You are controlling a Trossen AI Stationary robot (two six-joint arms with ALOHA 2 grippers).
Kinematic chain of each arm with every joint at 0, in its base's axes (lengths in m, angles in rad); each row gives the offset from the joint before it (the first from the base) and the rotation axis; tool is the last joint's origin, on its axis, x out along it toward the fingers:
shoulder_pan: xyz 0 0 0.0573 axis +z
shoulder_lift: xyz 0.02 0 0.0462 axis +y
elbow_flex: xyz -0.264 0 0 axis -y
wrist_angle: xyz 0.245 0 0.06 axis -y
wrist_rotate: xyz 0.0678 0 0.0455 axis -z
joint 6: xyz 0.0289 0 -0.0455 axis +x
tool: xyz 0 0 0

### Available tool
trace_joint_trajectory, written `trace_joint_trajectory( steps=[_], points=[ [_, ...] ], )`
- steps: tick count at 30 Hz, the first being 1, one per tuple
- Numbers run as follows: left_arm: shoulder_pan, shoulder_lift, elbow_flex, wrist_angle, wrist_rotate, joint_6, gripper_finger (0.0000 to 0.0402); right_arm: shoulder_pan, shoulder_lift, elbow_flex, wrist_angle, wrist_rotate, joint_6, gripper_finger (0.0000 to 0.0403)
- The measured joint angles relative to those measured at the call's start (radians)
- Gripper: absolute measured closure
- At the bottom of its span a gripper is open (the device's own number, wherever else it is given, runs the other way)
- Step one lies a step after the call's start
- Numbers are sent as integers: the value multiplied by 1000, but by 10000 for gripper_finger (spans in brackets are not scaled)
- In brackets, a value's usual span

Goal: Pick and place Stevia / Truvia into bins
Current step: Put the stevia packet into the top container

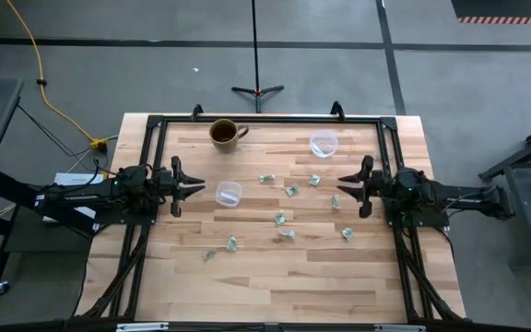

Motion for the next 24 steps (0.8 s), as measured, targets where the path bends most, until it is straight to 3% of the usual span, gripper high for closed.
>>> trace_joint_trajectory(
  steps=[3, 7, 11, 17, 20, 24],
  points=[
    [0, 0, 0, 13, -25, 0, 295, 0, 93, 0, 106, 101, -8, 226],
    [0, 0, 0, 18, -32, 0, 295, 0, 212, 1, 325, 130, -50, 188],
    [0, 0, 0, 21, -45, 0, 295, 0, 300, 1, 457, 150, -115, 179],
    [0, 0, 0, 24, -67, -41, 296, 0, 361, 1, 604, 165, -59, 182],
    [0, 0, 0, 24, -66, -59, 295, 0, 385, 9, 627, 231, -58, 182],
    [0, 0, 0, 23, -66, -59, 295, 0, 438, 74, 492, 303, -63, 174]
  ],
)
